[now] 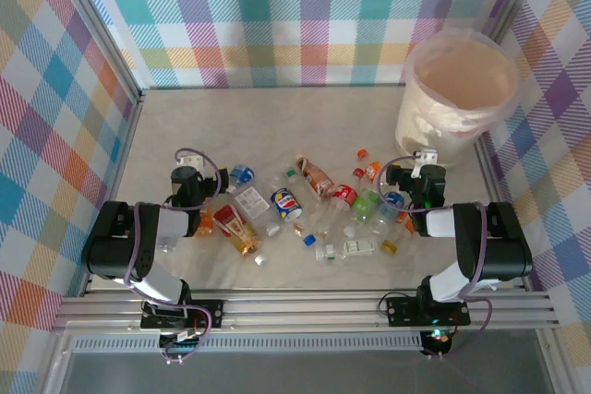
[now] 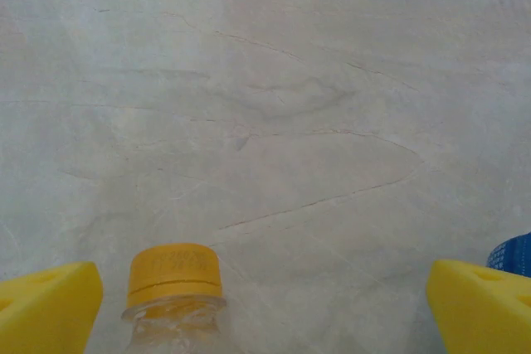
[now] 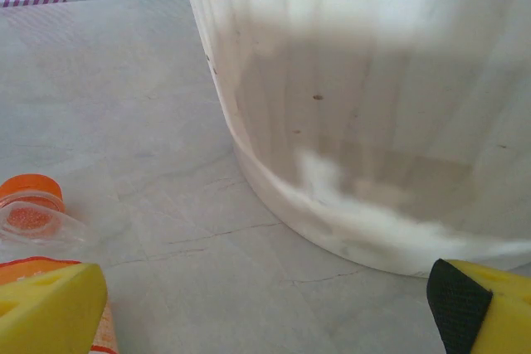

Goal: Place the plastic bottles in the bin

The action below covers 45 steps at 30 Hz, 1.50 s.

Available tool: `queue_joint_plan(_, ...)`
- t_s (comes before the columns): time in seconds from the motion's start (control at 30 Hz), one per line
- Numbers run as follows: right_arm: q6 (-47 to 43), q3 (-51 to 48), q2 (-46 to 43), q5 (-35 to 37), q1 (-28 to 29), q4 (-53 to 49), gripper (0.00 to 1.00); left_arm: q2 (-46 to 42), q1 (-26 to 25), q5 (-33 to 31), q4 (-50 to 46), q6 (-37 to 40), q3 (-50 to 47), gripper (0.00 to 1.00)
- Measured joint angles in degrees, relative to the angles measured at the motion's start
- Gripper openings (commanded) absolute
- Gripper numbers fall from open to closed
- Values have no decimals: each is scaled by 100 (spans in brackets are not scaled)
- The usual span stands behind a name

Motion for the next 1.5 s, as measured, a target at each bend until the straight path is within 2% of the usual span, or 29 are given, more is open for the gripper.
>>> queue_joint_plan(1.1,2,0,0,4,0,-2,100,0,0,-2,-4,0,0,100)
queue_joint_plan(1.3,2,0,-13,4,0,46,100,-111,0,-70,-468,-70,214,100)
queue_joint_plan(1.5,0,-13,-48,-13,0,85,100,-588,0,-164,-778,-129,284,100)
